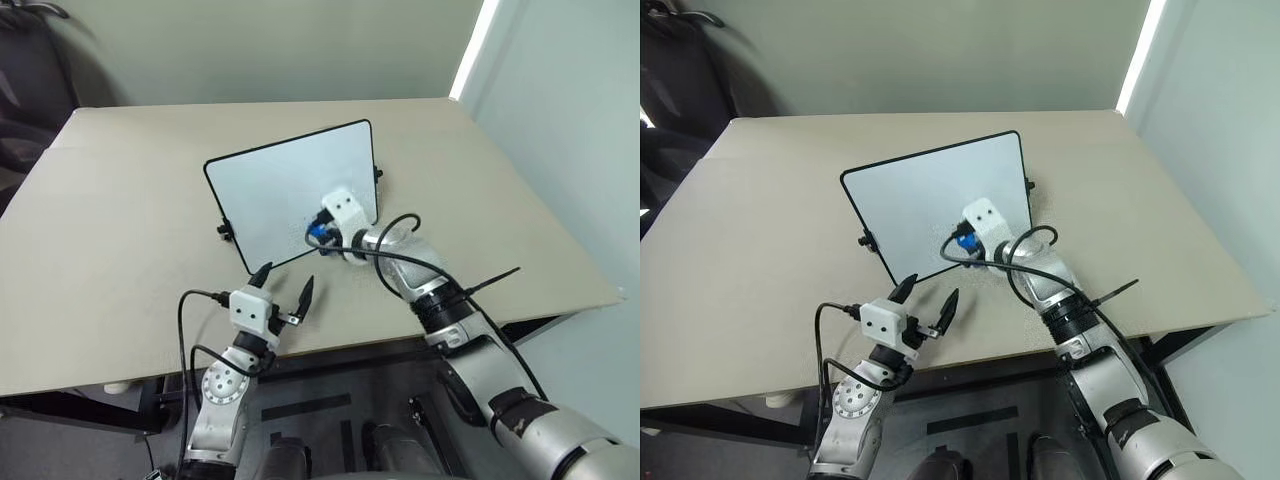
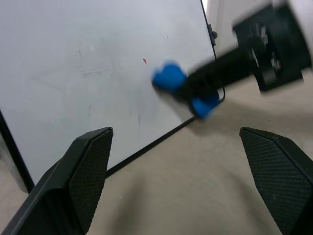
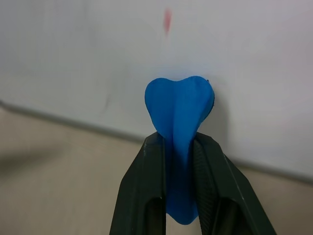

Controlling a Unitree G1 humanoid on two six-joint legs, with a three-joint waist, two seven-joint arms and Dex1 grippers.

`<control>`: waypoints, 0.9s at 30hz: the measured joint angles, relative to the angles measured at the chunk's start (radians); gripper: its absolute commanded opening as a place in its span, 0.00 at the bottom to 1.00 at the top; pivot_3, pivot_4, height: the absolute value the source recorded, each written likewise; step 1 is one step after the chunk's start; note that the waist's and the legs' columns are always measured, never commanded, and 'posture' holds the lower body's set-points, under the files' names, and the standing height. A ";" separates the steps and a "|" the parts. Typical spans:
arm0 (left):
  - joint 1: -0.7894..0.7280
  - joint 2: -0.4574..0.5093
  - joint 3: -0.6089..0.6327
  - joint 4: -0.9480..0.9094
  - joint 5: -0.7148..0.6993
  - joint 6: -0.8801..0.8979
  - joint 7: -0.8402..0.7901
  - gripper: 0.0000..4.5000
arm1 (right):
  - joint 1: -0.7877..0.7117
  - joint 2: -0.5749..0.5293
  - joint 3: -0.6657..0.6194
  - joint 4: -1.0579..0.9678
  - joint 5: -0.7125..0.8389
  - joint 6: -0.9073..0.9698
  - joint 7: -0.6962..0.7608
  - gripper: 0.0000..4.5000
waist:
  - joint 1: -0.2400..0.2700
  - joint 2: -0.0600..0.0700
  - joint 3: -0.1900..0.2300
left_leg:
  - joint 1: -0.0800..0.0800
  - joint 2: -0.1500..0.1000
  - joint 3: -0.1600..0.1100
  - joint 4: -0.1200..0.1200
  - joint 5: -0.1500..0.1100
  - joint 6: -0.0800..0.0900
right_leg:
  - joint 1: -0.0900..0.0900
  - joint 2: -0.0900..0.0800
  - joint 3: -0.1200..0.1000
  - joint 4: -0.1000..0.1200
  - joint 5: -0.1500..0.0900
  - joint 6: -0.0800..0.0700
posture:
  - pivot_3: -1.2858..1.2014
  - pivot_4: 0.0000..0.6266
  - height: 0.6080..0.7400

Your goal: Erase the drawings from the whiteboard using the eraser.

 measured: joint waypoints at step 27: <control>-0.003 0.006 0.017 -0.003 0.000 0.000 -0.001 1.00 | -0.109 0.036 -0.060 0.019 0.014 -0.042 0.007 0.16 | 0.000 0.000 0.000 | 0.001 0.000 0.000 0.000 0.000 0.001 | -0.001 0.001 -0.001 -0.001 0.001 -0.002 | 0.52 0.24 1.00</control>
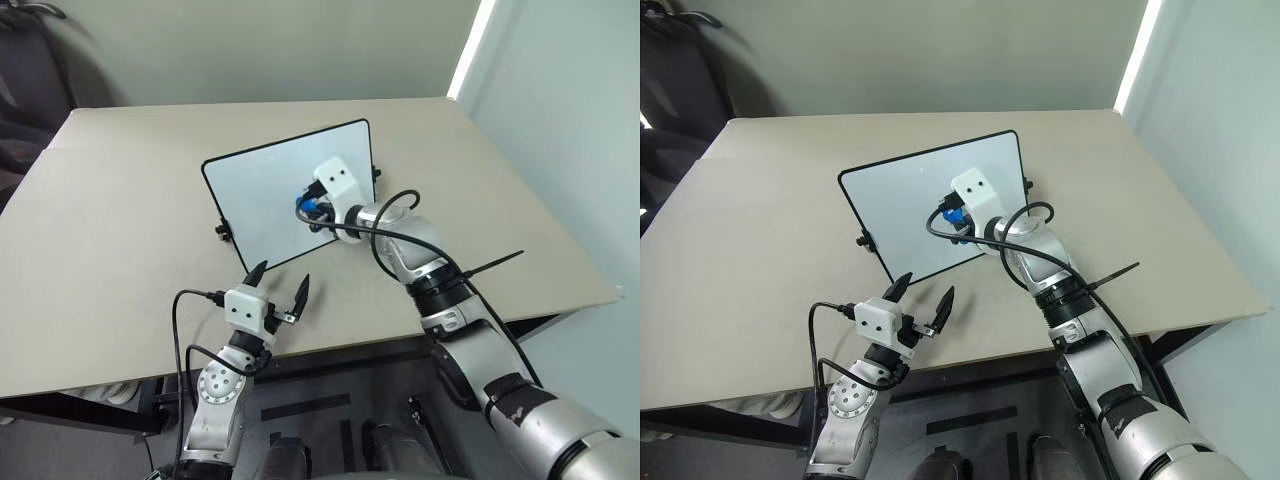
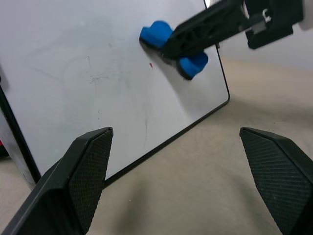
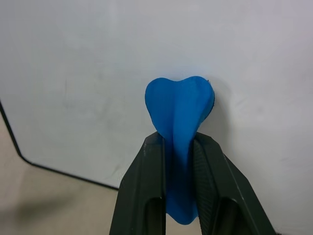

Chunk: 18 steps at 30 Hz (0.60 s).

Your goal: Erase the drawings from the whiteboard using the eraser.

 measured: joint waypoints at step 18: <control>-0.003 0.005 0.001 0.002 0.000 -0.001 -0.004 1.00 | 0.015 -0.052 0.013 0.089 -0.021 -0.014 0.007 0.16 | 0.004 0.000 0.000 | -0.001 0.000 0.000 0.001 0.000 -0.001 | 0.000 0.000 0.000 0.000 0.004 -0.007 | 0.52 0.24 1.00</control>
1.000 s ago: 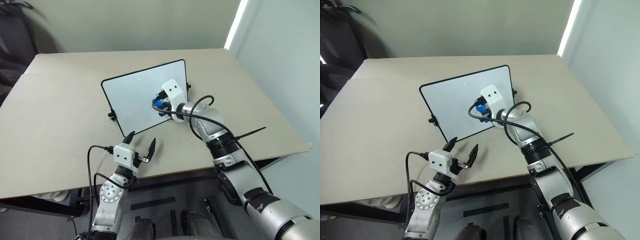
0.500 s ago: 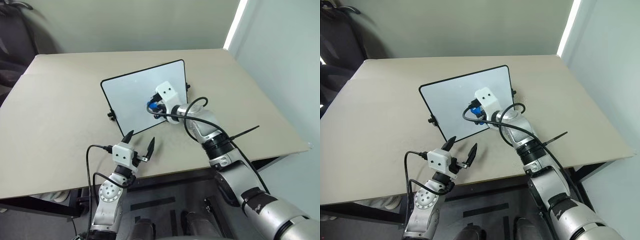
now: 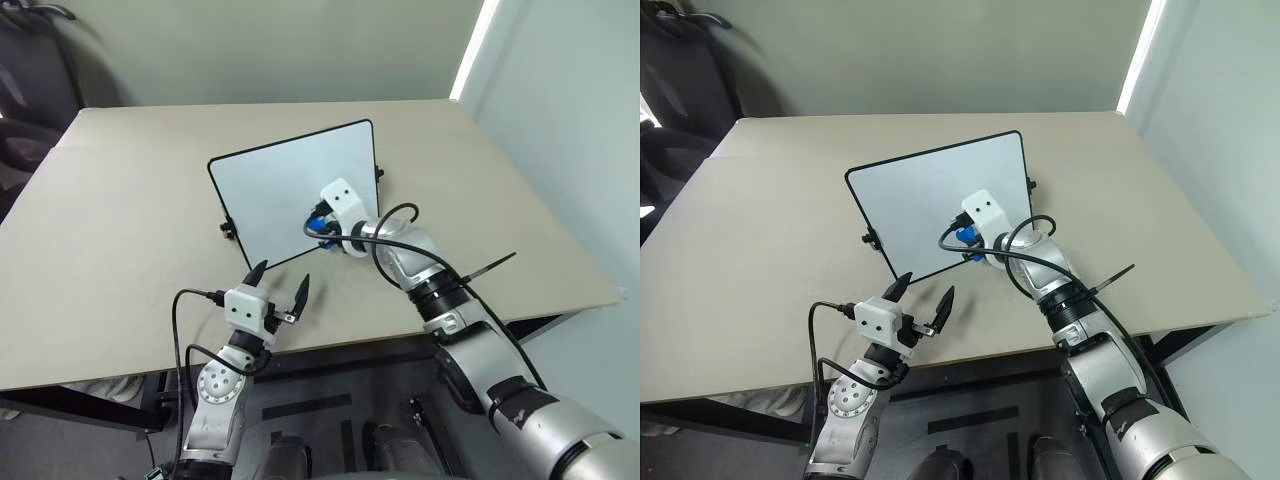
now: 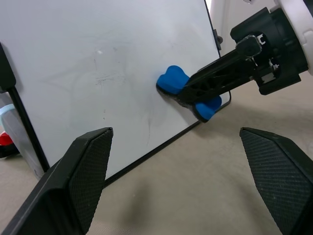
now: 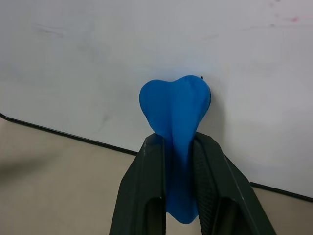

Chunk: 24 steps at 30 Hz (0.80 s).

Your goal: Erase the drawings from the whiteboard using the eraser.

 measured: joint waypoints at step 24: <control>-0.020 0.004 0.003 0.006 -0.001 0.002 -0.015 1.00 | -0.073 0.017 -0.063 0.035 -0.008 -0.051 -0.033 0.16 | -0.014 0.000 0.000 | 0.000 0.000 0.000 -0.001 0.002 0.005 | -0.001 0.002 -0.003 -0.009 0.008 0.002 | 0.52 0.24 1.00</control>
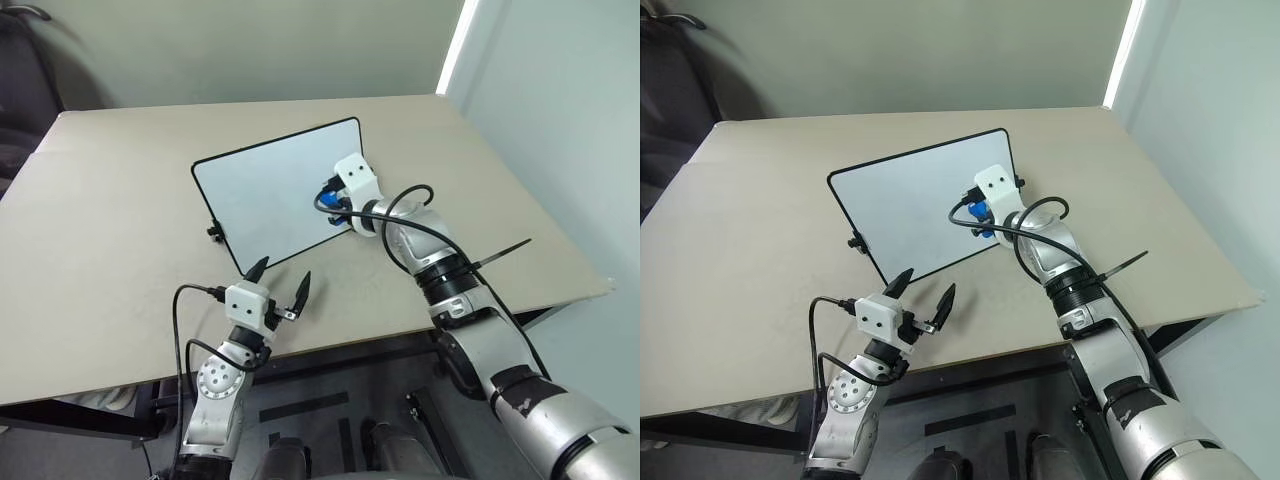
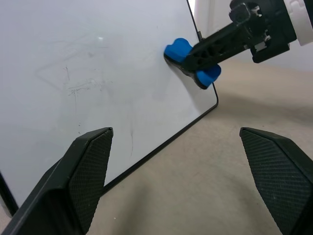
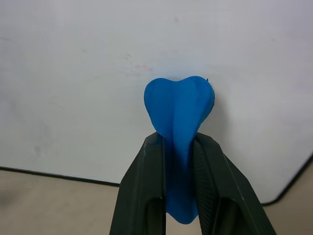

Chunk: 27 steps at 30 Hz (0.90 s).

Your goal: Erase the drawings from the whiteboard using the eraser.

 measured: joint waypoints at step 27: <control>0.014 0.006 0.003 -0.002 -0.004 0.000 -0.003 1.00 | -0.041 -0.032 -0.078 0.068 0.008 -0.021 -0.013 0.16 | 0.014 0.001 0.001 | 0.000 0.003 -0.001 0.001 -0.003 -0.007 | -0.004 -0.005 -0.019 -0.002 0.007 -0.011 | 0.52 0.24 1.00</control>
